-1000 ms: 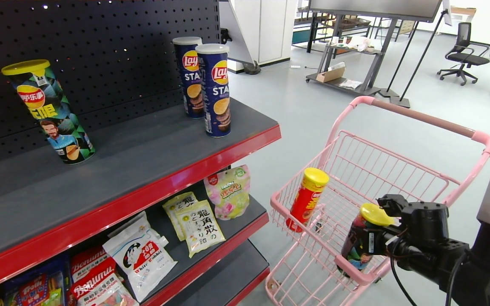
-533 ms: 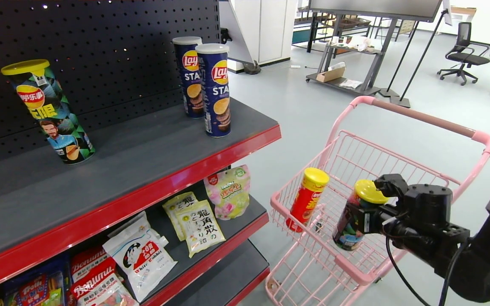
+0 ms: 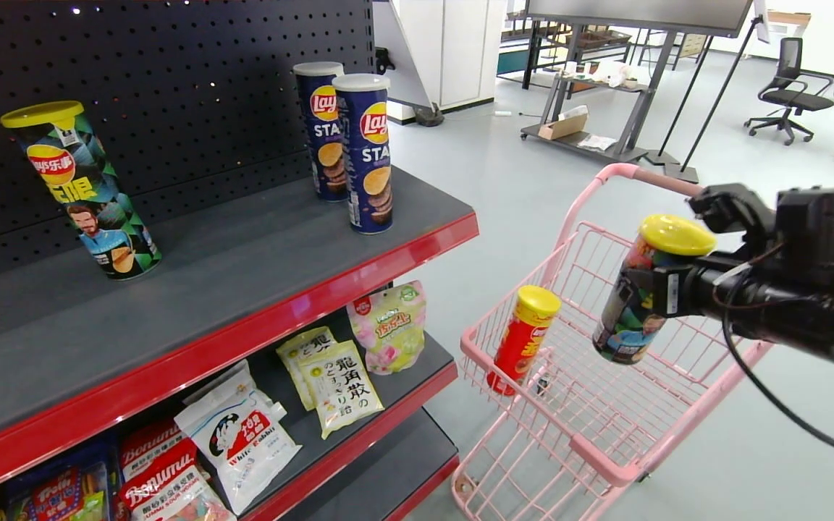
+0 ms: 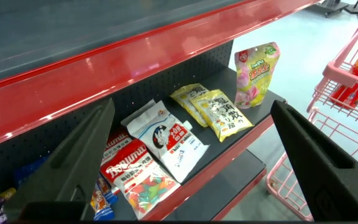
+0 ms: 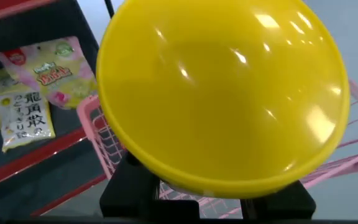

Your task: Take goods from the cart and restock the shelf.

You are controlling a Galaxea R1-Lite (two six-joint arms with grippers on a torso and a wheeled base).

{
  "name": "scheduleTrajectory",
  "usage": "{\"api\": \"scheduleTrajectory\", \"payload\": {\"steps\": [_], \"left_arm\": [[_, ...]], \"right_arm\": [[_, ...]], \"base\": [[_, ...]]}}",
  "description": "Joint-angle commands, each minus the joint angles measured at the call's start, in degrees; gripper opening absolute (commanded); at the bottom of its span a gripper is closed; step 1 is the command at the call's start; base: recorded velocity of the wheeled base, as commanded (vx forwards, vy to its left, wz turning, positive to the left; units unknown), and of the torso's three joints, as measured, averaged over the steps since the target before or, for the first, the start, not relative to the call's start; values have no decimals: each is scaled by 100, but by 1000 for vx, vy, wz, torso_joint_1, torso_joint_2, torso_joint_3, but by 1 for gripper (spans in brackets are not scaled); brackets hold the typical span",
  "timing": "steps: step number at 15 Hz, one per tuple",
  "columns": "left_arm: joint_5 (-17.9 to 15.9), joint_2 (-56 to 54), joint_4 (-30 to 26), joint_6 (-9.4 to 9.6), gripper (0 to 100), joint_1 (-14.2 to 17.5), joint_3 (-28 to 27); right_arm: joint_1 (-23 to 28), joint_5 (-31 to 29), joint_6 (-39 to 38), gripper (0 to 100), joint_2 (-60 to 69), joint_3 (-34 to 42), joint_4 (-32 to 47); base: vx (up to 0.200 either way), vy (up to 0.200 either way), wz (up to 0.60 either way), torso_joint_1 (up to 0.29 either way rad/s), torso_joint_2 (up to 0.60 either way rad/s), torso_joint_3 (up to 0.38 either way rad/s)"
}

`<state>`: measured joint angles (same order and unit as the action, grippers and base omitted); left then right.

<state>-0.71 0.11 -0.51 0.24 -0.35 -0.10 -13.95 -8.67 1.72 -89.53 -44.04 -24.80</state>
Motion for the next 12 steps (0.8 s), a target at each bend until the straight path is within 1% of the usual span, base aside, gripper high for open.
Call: {"api": "scheduleTrajectory", "payload": {"steps": [1,2,3,4,5,6,8,10,12], "left_arm": [[0,-2,-2,2,100,0,1],[0,-2,-2,2,100,0,1],[0,-2,-2,2,100,0,1],[0,-2,-2,2,100,0,1],[0,-2,-2,2,100,0,1],[0,-2,-2,2,100,0,1],[0,-2,7,11,100,0,1],[0,-2,7,11,100,0,1],[0,-2,7,11,100,0,1]], "right_arm": [[-407,-381,92,0,2036,-535,1495],[-565,-381,109,0,2625,-473,2146],[-574,-381,109,0,2853,-438,2409],[-574,-399,74,0,3521,-219,3042],[-530,-434,83,0,3934,-25,3323],[-319,-452,83,0,4611,203,3939],[-12,-434,101,0,5165,265,4703],[94,-452,109,0,5411,361,4853],[76,-434,180,0,5701,485,4870]], "base": [[0,0,0,0,0,0],[0,0,0,0,0,0],[0,0,0,0,0,0],[0,0,0,0,0,0],[0,0,0,0,0,0],[0,0,0,0,0,0],[0,0,0,0,0,0],[0,0,0,0,0,0],[0,0,0,0,0,0]]}}
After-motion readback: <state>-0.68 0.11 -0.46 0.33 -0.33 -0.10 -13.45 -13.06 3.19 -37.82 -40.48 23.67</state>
